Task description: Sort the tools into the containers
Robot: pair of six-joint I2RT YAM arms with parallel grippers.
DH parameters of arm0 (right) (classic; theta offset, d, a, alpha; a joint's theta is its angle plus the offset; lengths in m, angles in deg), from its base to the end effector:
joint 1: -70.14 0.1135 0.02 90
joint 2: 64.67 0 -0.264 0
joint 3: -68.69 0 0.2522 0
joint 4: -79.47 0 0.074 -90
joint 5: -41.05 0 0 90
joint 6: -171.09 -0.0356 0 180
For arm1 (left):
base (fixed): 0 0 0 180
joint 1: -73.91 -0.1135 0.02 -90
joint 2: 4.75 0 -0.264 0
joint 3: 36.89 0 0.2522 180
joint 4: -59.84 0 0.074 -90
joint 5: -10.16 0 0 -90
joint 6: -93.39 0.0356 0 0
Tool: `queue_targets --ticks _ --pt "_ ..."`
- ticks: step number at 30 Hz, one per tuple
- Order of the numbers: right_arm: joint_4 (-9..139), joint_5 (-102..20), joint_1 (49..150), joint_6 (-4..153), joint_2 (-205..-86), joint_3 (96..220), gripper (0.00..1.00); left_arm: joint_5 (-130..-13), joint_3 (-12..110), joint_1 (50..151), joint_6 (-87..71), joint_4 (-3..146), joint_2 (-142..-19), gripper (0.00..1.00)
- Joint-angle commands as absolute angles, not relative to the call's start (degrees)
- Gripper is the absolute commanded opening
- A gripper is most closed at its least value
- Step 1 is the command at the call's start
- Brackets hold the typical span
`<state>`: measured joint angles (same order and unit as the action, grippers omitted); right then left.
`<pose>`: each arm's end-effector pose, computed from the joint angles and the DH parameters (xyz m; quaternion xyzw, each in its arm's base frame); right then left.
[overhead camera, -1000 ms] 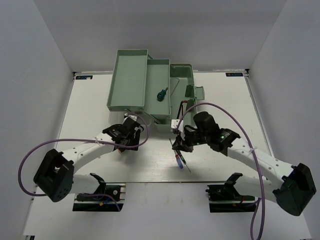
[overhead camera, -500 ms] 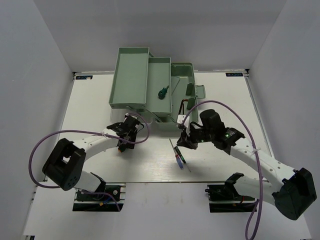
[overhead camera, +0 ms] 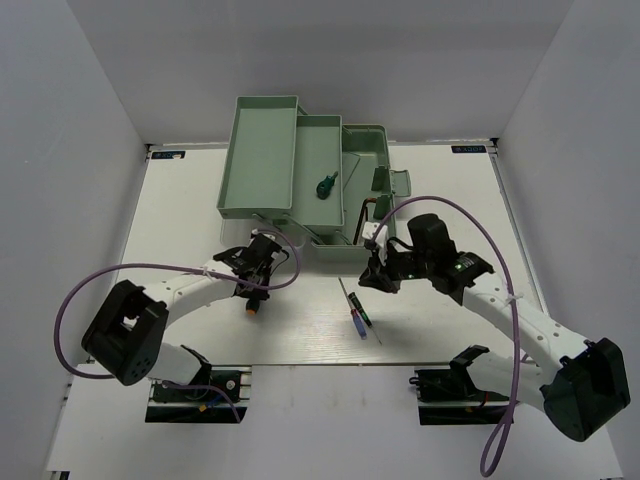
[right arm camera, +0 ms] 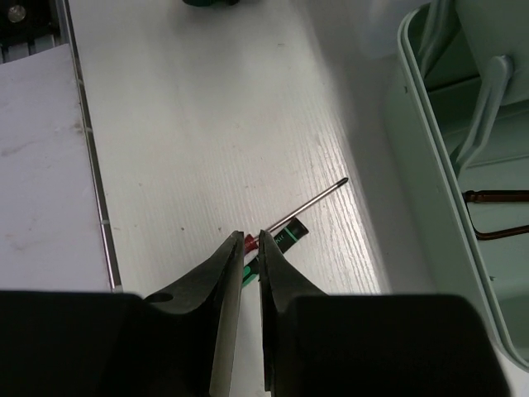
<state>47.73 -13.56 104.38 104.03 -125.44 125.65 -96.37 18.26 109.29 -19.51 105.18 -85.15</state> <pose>0.1757 0.1445 0.2672 -0.5275 0.6773 0.3119 0.4071 0.2016 -0.1307 0.1642 0.0819 0.9723 0.0425 0.2147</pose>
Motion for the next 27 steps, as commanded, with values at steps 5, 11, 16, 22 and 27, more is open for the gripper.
queue_targets --ticks 5,11,16,22,27 --pt "48.4 -10.7 102.1 104.0 -125.7 125.9 0.22 -90.0 16.8 111.3 -22.5 107.9 -83.6 0.18" --pt "46.5 -10.8 101.0 105.4 -125.5 125.6 0.24 -85.3 18.0 115.0 -23.6 108.5 -79.2 0.0" --pt "45.8 -10.5 99.8 106.3 -125.4 125.1 0.24 -76.3 22.1 117.7 -16.4 107.2 -69.5 0.0" --pt "43.7 -11.9 98.7 108.1 -126.6 125.6 0.04 -66.4 35.4 120.0 -10.7 109.5 -70.7 0.0" --pt "40.5 -18.5 98.0 105.2 -128.7 126.1 0.0 -76.9 53.0 118.5 -8.7 108.0 -79.1 0.0"
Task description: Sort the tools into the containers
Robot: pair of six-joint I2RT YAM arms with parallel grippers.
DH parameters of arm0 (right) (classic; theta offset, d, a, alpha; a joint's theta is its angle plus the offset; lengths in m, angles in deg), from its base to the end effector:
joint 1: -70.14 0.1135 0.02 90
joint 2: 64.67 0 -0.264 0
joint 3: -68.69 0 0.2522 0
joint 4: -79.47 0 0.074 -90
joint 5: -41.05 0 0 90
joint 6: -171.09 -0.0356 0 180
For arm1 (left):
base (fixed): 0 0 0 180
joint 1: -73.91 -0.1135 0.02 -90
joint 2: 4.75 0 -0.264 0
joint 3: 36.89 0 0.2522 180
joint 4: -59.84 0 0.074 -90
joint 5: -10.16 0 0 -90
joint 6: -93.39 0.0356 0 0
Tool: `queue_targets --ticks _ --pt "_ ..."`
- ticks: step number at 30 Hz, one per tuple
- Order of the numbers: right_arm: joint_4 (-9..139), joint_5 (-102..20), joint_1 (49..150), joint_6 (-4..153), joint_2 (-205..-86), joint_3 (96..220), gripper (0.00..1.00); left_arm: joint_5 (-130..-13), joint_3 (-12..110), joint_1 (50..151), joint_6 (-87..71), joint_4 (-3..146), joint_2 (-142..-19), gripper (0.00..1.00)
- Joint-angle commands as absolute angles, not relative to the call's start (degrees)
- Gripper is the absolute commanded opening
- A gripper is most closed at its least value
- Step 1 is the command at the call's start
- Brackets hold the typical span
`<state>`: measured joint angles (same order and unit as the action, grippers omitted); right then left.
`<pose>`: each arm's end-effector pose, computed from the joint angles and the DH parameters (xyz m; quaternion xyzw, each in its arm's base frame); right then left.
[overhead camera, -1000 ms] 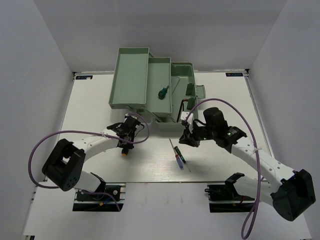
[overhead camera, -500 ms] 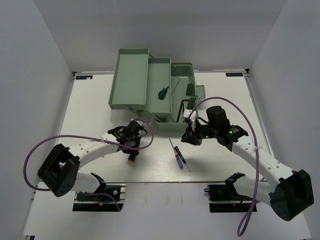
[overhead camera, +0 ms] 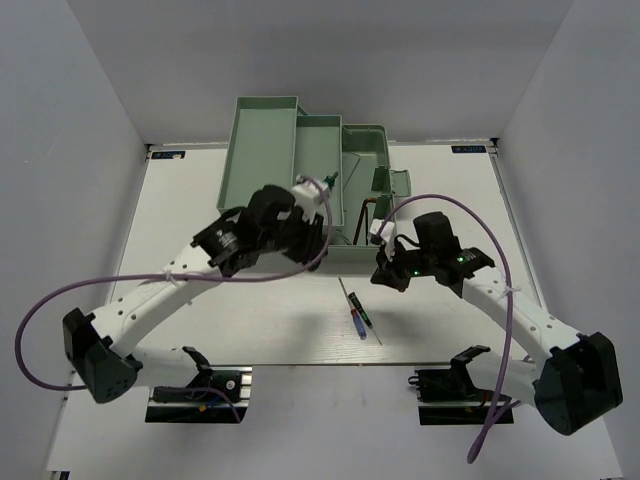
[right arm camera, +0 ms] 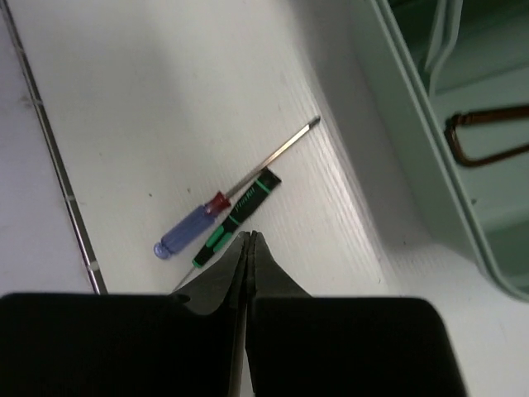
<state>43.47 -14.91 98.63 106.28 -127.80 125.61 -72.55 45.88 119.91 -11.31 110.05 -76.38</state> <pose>0.1909 0.1263 0.2522 -0.5005 0.7265 0.2787 0.3795 0.1837 -0.1967 0.3439 0.2694 0.8602 -0.2663 0.3413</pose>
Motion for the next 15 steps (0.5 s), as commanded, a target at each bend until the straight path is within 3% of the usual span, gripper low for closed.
queue_targets --ticks 1,4,5,6,7,13,14,15 --pt "39.9 -19.0 97.8 105.0 -129.9 126.3 0.0 -80.2 55.4 118.5 -8.7 107.4 -83.0 0.0" --pt "33.6 -19.2 97.7 105.3 -131.8 128.3 0.04 -91.5 65.5 117.2 -8.1 107.6 -89.8 0.0" --pt "32.7 -19.2 97.6 105.7 -134.0 128.9 0.13 -93.4 70.5 117.2 -8.1 107.6 -94.3 0.0" --pt "32.1 -19.2 97.7 105.8 -134.4 129.2 0.3 -95.3 72.6 116.5 -8.1 108.3 -96.3 0.0" --pt "31.5 -19.2 97.7 105.9 -135.2 129.3 0.36 -96.6 74.3 115.6 -8.1 108.3 -98.1 0.0" --pt "31.0 -20.0 98.2 104.3 -139.4 129.8 0.52 -97.9 87.1 112.7 -5.6 112.8 -112.4 0.0" --pt "30.8 -20.5 98.2 104.0 -139.9 129.9 0.52 -98.6 88.0 112.7 -5.6 112.8 -113.6 0.04" --pt "30.7 -20.7 98.1 103.5 -141.2 130.4 0.52 -98.6 88.7 112.0 -5.6 113.5 -114.5 0.15"
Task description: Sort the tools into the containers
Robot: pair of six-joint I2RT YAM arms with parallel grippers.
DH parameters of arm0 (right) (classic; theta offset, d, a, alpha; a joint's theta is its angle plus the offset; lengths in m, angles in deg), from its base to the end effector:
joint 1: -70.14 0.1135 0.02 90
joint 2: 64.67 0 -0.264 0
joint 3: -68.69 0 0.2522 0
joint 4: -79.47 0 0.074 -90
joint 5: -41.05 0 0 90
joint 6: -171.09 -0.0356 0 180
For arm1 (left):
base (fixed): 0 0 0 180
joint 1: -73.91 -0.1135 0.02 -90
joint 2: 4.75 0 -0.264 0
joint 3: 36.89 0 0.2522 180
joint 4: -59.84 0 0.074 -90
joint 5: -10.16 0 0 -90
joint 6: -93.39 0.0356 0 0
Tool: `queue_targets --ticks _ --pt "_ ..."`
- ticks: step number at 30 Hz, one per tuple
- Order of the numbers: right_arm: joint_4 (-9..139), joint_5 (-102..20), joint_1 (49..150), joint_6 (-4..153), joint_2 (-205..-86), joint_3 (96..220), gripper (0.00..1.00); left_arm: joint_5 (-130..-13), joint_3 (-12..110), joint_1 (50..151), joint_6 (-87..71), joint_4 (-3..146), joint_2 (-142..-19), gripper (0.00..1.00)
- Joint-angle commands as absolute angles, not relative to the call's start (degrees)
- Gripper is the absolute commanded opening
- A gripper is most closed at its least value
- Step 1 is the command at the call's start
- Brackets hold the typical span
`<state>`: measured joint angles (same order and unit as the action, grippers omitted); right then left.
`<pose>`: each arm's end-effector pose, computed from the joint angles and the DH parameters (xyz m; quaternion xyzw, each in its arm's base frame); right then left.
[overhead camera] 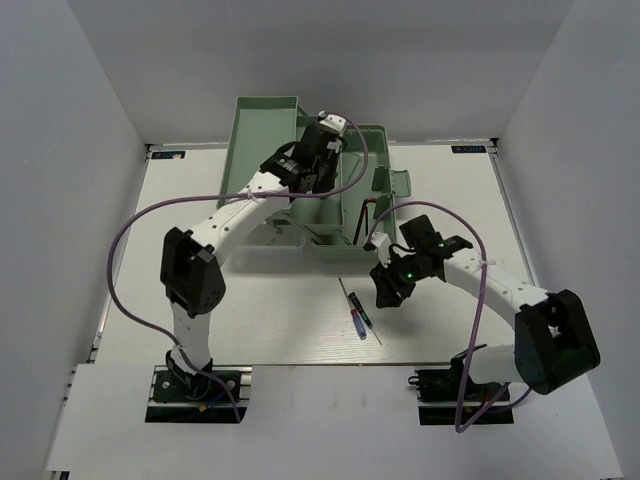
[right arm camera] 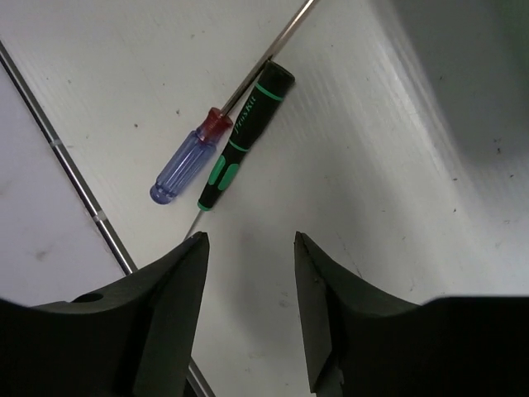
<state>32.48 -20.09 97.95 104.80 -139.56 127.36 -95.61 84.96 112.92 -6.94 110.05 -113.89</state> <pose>0.2049 0.1275 0.2040 -0.4614 0.8234 0.2503 0.2155 0.3468 -0.2685 0.3525 0.1612 0.8757 -0.0711 0.4495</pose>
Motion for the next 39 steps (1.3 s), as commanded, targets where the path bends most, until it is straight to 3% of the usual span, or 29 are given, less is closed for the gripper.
queue_targets --ticks 1,4,10,13,15,21,26,39 --pt "30.6 -20.7 98.0 103.4 -141.4 131.0 0.53 -98.0 89.3 112.0 -5.6 113.5 -115.0 0.25" --pt "30.9 -20.7 98.2 103.2 -142.1 131.0 0.52 -97.4 89.9 111.4 -5.6 112.8 -115.1 0.53" --pt "32.5 -19.4 100.6 101.9 -144.4 129.8 0.49 -94.8 94.0 112.5 -2.6 113.7 -112.3 0.66" --pt "34.6 -20.8 101.9 99.8 -145.4 129.4 0.48 -88.9 89.7 113.1 -1.5 112.7 -107.4 0.69" --pt "36.3 -22.1 104.1 98.2 -146.6 129.8 0.48 -84.4 78.2 114.5 -0.8 107.0 -97.6 0.69" --pt "39.6 -32.0 109.9 94.3 -150.8 131.1 0.48 -82.8 54.5 115.7 -7.3 107.3 -75.5 0.71" --pt "39.5 -34.5 110.7 92.8 -154.6 133.2 0.48 -84.7 44.5 116.2 -12.9 109.5 -66.4 0.72" --pt "42.5 -44.3 115.8 90.9 -160.1 133.9 0.45 -83.4 31.5 119.6 -23.9 110.9 -65.3 0.83"
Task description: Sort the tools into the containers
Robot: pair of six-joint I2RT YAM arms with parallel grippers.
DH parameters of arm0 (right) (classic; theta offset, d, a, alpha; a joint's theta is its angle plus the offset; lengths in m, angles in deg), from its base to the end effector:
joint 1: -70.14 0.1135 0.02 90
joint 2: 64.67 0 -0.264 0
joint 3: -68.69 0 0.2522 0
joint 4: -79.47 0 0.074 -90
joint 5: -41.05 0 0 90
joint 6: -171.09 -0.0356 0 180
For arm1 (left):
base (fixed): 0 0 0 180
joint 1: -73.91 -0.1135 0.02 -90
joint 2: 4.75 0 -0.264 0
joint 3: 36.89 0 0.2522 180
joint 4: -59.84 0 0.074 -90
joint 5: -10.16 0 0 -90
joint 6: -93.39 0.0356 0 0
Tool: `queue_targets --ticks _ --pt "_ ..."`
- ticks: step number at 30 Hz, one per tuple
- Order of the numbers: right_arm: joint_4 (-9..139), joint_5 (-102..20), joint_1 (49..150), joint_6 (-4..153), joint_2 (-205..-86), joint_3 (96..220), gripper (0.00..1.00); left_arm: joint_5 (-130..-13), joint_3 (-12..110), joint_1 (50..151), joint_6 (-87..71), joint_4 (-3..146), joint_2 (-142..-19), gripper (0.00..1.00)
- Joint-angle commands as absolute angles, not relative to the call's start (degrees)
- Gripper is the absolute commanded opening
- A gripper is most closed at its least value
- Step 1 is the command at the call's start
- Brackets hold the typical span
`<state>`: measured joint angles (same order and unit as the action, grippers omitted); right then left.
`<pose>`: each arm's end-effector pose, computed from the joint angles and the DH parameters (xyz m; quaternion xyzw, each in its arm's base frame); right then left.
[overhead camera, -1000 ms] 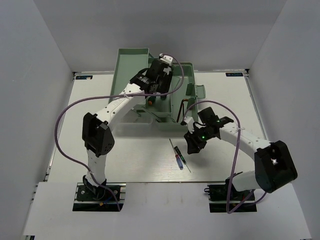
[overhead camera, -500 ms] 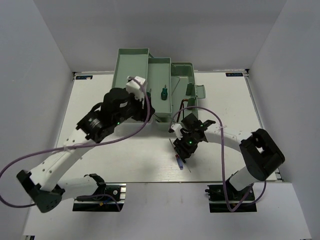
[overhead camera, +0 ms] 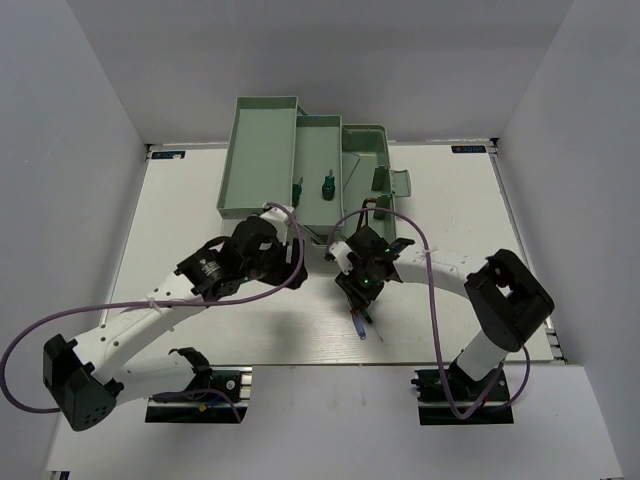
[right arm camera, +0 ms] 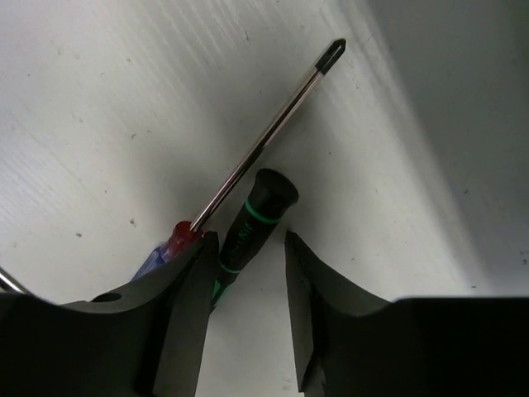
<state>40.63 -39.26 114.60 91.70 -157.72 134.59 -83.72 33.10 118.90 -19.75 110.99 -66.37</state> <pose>0.2120 0.2164 0.1624 -0.4661 0.8561 0.1394 0.1742 0.1604 -0.1570 0.3081 0.1602 0.9017 -0.1985 0.3490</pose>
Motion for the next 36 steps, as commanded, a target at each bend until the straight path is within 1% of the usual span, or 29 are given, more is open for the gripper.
queue_targets --ticks 1,2,3,4,5,7,8,9,11,14,16,17,19,21,22,23,24,25,26,27,28,29,31,32,33,35,36 --pt "42.4 -44.8 116.5 90.9 -160.4 133.2 0.43 -83.4 30.2 120.2 -24.5 110.9 -65.3 0.84" --pt "42.4 -45.2 116.8 90.8 -160.4 133.0 0.38 -84.1 29.7 120.2 -25.8 110.3 -64.5 0.84" --pt "42.2 -46.5 116.7 90.5 -160.7 132.6 0.34 -84.1 29.7 120.8 -26.3 109.6 -64.5 0.84" --pt "41.5 -46.8 116.5 90.4 -161.5 132.5 0.31 -84.1 28.8 120.8 -26.3 109.6 -64.5 0.89" --pt "41.3 -46.9 116.3 90.1 -160.8 131.8 0.22 -84.1 28.3 120.8 -26.9 108.9 -65.0 0.89" --pt "40.8 -47.4 115.9 90.3 -159.4 130.7 0.13 -82.6 28.3 122.1 -27.5 108.1 -67.6 0.89" --pt "40.4 -47.3 115.8 90.6 -158.6 129.9 0.01 -82.6 28.3 122.1 -27.6 107.2 -68.8 0.89" --pt "39.8 -46.7 115.8 90.8 -157.9 129.4 0.0 -82.0 28.3 122.9 -27.6 106.7 -70.1 0.89" --pt "38.0 -45.2 115.1 93.7 -152.8 129.4 0.0 -81.2 29.7 123.7 -27.6 106.7 -76.5 0.89" --pt "33.3 -36.4 112.0 99.4 -141.2 131.3 0.0 -80.1 31.9 126.5 -28.1 107.4 -85.5 0.89" --pt "28.0 -31.3 110.2 100.5 -138.1 136.6 0.0 -78.6 31.9 127.8 -29.4 104.8 -88.1 0.9" --pt "27.5 -29.3 109.6 100.4 -133.9 139.2 0.0 -78.6 31.9 127.8 -29.9 103.9 -88.9 0.9" --pt "27.9 -29.1 107.8 100.4 -131.8 142.9 0.0 -77.6 31.9 128.3 -31.6 101.7 -90.9 0.9" --pt "28.4 -31.9 106.4 99.3 -131.2 147.8 0.0 -76.1 31.9 128.3 -32.8 100.1 -91.5 0.92" --pt "30.6 -33.3 106.1 98.2 -132.4 152.4 0.0 -75.4 31.9 128.8 -34.3 99.0 -91.5 0.92" --pt "31.9 -36.9 105.4 97.4 -133.6 153.9 0.0 -74.5 31.4 128.8 -35.1 96.3 -91.5 0.93" --pt "36.5 -37.6 104.6 96.0 -136.0 158.3 0.0 -73.3 30.3 128.8 -36.9 95.1 -91.5 0.93" --pt "38.4 -38.0 103.7 93.7 -139.1 159.9 0.0 -72.6 29.6 128.8 -37.4 93.7 -91.5 0.93" --pt "40.4 -36.3 103.4 92.1 -141.0 161.8 0.0 -71.8 29.1 128.8 -37.4 91.6 -90.9 0.93" --pt "42.8 -34.7 102.6 86.2 -148.0 164.1 0.0 -71.8 28.4 129.4 -38.3 91.5 -90.9 0.93" --pt "43.1 -31.3 101.4 83.4 -150.9 174.3 0.0 -71.8 28.4 129.4 -38.3 91.5 -90.9 0.93" --pt "45.0 -26.9 102.0 74.4 -158.9 177.8 0.0 -71.8 27.8 129.9 -38.3 91.5 -90.4 0.93" --pt "49.6 -21.0 102.3 67.9 -164.3 190.1 0.0 -71.8 27.2 129.9 -38.9 91.0 -89.1 0.93" --pt "53.5 -19.3 102.4 64.9 -166.6 192.6 0.0 -71.8 26.5 130.4 -38.9 90.2 -89.1 0.93" --pt "55.1 -15.2 102.5 55.7 -174.0 198.5 0.0 -71.8 26.5 130.4 -39.4 90.2 -88.2 0.93" --pt "63.5 -13.7 103.4 47.6 -181.0 208.8 0.0 -72.9 25.9 130.9 -39.9 90.2 -87.5 0.94" --pt "65.0 -13.1 103.9 44.0 -183.0 211.0 0.0 -73.4 25.4 131.0 -40.8 90.8 -86.8 0.94"
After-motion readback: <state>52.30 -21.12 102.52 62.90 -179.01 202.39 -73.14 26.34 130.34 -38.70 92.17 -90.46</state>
